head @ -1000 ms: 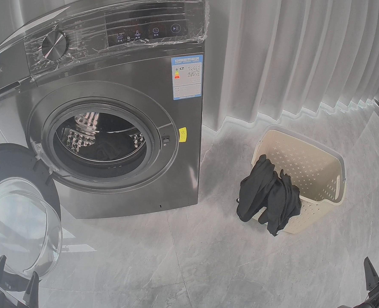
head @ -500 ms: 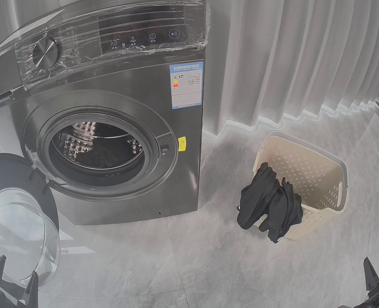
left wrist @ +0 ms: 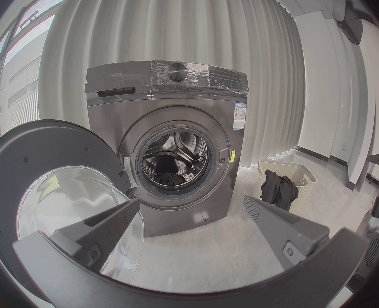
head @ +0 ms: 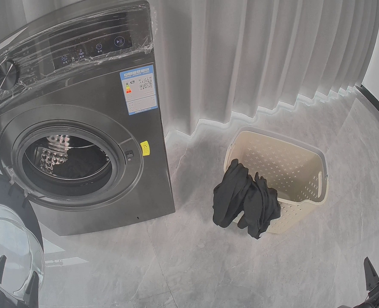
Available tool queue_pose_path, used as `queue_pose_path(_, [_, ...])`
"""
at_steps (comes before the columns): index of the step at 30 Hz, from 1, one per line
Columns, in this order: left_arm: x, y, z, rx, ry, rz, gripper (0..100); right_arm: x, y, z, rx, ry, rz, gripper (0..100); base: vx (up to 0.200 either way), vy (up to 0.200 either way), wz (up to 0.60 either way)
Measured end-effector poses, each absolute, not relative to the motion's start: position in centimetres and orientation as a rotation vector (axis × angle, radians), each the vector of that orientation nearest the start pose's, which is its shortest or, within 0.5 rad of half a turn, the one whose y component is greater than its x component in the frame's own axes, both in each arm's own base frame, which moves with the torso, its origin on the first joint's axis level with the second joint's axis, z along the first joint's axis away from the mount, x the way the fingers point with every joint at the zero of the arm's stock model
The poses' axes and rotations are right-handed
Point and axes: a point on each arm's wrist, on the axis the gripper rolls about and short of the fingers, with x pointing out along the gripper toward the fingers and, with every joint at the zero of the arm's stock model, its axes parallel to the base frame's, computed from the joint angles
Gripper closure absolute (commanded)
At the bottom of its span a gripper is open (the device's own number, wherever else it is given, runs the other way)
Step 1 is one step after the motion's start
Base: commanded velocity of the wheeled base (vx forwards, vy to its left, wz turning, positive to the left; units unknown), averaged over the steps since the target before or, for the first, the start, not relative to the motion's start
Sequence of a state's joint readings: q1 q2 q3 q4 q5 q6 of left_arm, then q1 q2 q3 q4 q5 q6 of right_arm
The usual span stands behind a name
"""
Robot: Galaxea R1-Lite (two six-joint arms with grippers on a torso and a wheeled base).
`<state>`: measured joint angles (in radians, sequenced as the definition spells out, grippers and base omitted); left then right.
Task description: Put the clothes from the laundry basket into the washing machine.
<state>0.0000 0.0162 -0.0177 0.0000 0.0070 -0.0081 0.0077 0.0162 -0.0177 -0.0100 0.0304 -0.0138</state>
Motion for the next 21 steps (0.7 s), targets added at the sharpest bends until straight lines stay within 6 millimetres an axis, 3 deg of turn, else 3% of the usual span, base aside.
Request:
queue_pose_path(6, [-2.29,0.01,8.07,-0.009,-0.001,0.006,0,-2.29,0.05,8.17,-0.014,-0.011,0.038,0,0.200,0.000,0.00])
queue_pose_path(19, [-2.29,0.01,8.07,-0.007,-0.001,0.006,0,-2.29,0.05,8.18,-0.014,-0.012,0.038,0,0.000,0.000,0.00])
queue_pose_path(21, [-2.29,0.01,8.06,-0.007,0.000,0.006,0,-2.29,0.05,8.17,-0.014,-0.011,0.037,0,0.000,0.000,-0.60])
